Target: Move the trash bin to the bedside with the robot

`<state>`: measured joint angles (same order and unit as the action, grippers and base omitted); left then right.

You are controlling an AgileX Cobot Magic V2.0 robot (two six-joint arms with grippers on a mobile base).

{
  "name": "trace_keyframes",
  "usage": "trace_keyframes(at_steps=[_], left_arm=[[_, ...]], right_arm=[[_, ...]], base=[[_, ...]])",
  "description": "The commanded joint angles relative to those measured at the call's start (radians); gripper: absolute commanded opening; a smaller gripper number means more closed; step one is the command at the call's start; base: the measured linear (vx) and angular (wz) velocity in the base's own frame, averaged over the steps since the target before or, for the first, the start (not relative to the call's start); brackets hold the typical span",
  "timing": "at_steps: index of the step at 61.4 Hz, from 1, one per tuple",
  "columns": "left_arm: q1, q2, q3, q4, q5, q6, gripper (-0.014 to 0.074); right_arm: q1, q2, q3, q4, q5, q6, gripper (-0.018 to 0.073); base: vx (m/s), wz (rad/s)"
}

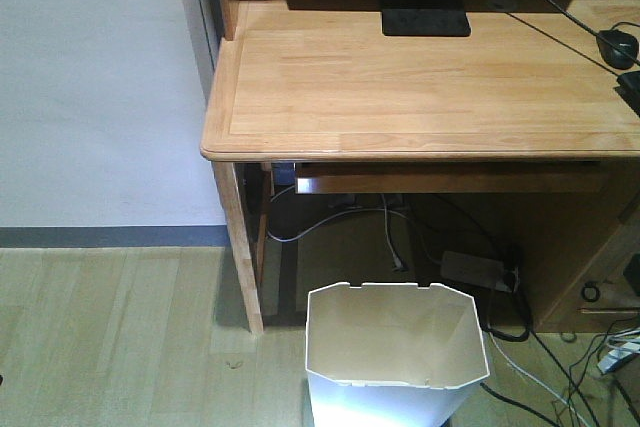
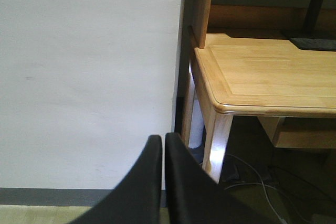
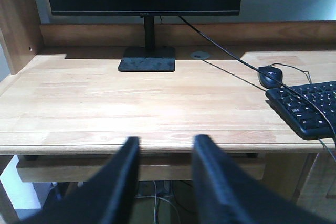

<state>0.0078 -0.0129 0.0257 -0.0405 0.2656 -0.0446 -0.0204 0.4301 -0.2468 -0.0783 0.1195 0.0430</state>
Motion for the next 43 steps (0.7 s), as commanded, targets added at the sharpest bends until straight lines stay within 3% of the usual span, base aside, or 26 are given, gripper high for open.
trace_keyframes(at_steps=[1, 13, 37, 43], left_arm=[[0.0, -0.015, 0.014, -0.004, -0.069, -0.006, -0.0006], [0.0, -0.015, 0.014, -0.004, -0.069, -0.006, -0.0006], [0.0, -0.015, 0.014, -0.004, -0.069, -0.006, -0.0006], [0.0, -0.015, 0.014, -0.004, -0.069, -0.006, -0.0006]], right_arm=[[0.001, 0.013, -0.035, 0.0, -0.067, -0.008, 0.042], [0.001, 0.013, -0.035, 0.0, -0.052, -0.008, 0.0545], [0.001, 0.027, -0.042, 0.017, -0.068, -0.009, 0.0547], [0.001, 0.066, -0.077, 0.026, -0.018, -0.008, 0.0547]], base=[[0.0, 0.0], [0.0, 0.0], [0.0, 0.0], [0.0, 0.0]])
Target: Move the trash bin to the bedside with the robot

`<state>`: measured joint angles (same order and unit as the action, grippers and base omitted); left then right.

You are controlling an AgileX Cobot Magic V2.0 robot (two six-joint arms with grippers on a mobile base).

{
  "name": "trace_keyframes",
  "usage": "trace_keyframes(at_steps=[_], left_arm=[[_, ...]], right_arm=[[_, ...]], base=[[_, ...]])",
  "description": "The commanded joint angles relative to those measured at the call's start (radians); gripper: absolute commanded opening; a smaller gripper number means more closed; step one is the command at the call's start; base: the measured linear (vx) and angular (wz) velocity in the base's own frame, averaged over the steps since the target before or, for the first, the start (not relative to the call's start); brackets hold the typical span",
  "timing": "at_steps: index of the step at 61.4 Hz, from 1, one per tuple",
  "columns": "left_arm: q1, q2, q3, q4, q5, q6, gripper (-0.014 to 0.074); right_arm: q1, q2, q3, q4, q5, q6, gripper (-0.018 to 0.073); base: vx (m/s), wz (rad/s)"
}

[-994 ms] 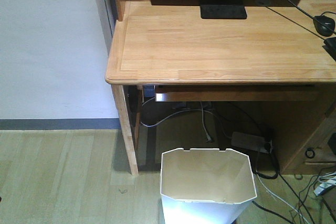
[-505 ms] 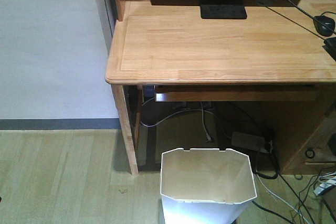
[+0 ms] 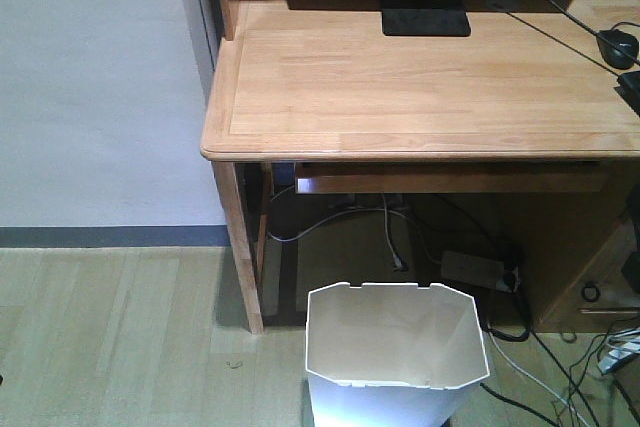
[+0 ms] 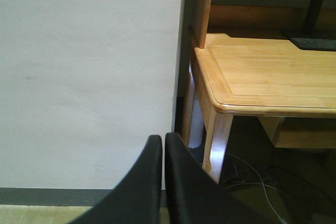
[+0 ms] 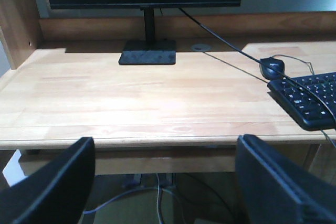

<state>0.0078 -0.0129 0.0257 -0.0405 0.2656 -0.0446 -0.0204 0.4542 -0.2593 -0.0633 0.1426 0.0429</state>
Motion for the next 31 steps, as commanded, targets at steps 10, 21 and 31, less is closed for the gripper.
trace_keyframes(at_steps=[10, 21, 31], left_arm=[[0.0, -0.015, 0.014, -0.004, -0.069, -0.006, -0.0006], [0.0, -0.015, 0.014, -0.004, -0.069, -0.006, -0.0006], [0.0, -0.015, 0.014, -0.004, -0.069, -0.006, -0.0006]], right_arm=[[0.001, 0.155, -0.152, 0.01, 0.068, -0.01, 0.0547], [0.001, 0.314, -0.235, 0.012, 0.142, -0.012, 0.0547], [0.001, 0.46, -0.301, 0.016, 0.231, -0.012, 0.0545]], base=[[0.0, 0.0], [0.0, 0.0], [0.0, 0.0]])
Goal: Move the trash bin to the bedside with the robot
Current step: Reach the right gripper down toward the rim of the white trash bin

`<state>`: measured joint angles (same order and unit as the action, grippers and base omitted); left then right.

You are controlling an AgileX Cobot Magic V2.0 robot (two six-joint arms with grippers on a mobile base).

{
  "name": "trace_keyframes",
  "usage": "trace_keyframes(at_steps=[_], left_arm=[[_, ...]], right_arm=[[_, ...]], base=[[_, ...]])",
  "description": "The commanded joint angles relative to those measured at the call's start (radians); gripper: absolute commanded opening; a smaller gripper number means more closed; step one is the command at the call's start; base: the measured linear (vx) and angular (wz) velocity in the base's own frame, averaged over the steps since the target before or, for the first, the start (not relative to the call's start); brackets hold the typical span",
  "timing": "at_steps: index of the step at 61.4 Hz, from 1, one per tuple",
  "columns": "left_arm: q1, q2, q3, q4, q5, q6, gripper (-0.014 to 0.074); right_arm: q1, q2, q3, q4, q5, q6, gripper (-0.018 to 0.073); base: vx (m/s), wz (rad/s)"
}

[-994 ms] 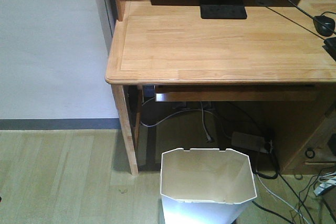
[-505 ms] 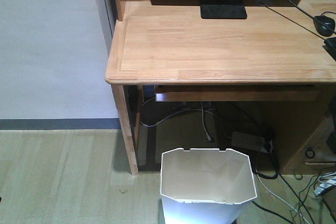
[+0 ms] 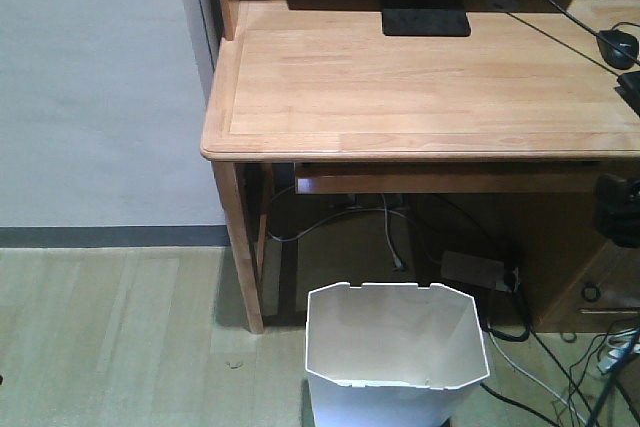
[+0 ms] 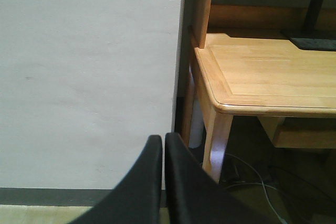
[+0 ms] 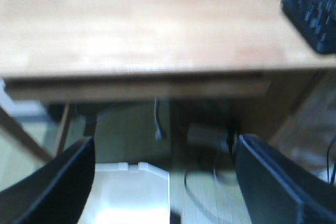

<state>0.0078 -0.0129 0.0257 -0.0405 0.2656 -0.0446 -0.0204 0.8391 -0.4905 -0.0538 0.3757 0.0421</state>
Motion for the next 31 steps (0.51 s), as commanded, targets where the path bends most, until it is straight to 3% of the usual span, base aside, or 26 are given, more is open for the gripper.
trace_keyframes(at_steps=[1, 13, 31], left_arm=[[0.0, -0.015, 0.014, -0.004, -0.069, -0.006, -0.0006], [0.0, -0.015, 0.014, -0.004, -0.069, -0.006, -0.0006], [0.0, -0.015, 0.014, -0.004, -0.069, -0.006, -0.0006]], right_arm=[[0.001, 0.089, -0.08, 0.008, 0.007, -0.011, 0.0546], [0.001, 0.239, -0.132, 0.045, 0.049, -0.014, 0.0546], [0.001, 0.489, -0.133, 0.143, 0.016, -0.133, 0.0546]], base=[[0.0, 0.0], [0.0, 0.0], [0.0, 0.0]])
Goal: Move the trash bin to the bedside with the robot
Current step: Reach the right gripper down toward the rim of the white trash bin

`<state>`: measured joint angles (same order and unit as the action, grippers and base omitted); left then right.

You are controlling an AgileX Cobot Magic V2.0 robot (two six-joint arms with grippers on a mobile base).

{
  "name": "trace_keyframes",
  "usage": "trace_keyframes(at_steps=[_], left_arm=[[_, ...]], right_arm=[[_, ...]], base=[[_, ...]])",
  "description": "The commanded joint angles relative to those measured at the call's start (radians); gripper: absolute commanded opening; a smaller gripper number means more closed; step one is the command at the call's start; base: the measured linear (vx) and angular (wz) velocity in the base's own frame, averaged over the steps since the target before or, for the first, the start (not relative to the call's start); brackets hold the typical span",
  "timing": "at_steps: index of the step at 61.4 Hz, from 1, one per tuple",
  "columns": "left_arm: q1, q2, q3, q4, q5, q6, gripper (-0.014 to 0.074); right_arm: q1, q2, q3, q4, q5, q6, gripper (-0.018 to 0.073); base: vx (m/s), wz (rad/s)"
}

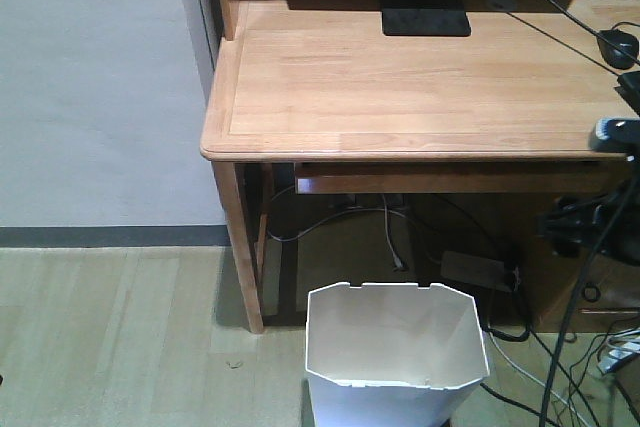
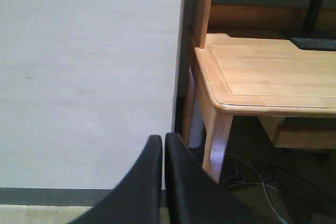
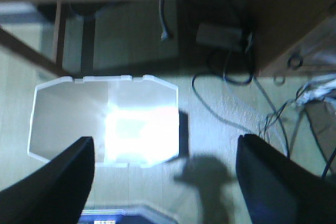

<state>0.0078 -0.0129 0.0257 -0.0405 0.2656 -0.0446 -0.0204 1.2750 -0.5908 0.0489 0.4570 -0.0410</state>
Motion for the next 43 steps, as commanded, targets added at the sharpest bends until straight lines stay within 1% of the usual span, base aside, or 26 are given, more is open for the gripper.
trace_keyframes(at_steps=[1, 14, 29, 37, 43], left_arm=[[0.0, -0.015, 0.014, -0.004, -0.069, -0.006, -0.0006], [0.0, -0.015, 0.014, -0.004, -0.069, -0.006, -0.0006], [0.0, -0.015, 0.014, -0.004, -0.069, -0.006, -0.0006], [0.0, -0.015, 0.014, -0.004, -0.069, -0.006, -0.0006], [0.0, -0.015, 0.014, -0.004, -0.069, -0.006, -0.0006]], right_arm=[[0.001, 0.066, -0.032, 0.052, -0.069, -0.057, 0.0546], [0.0, 0.24, -0.032, 0.142, -0.13, -0.16, 0.0546], [-0.009, 0.435, -0.038, 0.148, -0.236, -0.164, 0.0546], [-0.045, 0.556, -0.087, 0.144, -0.237, -0.169, 0.0546], [-0.065, 0.626, -0.126, 0.139, -0.239, -0.196, 0.0546]], base=[[0.0, 0.0], [0.0, 0.0], [0.0, 0.0], [0.0, 0.0], [0.0, 0.0]])
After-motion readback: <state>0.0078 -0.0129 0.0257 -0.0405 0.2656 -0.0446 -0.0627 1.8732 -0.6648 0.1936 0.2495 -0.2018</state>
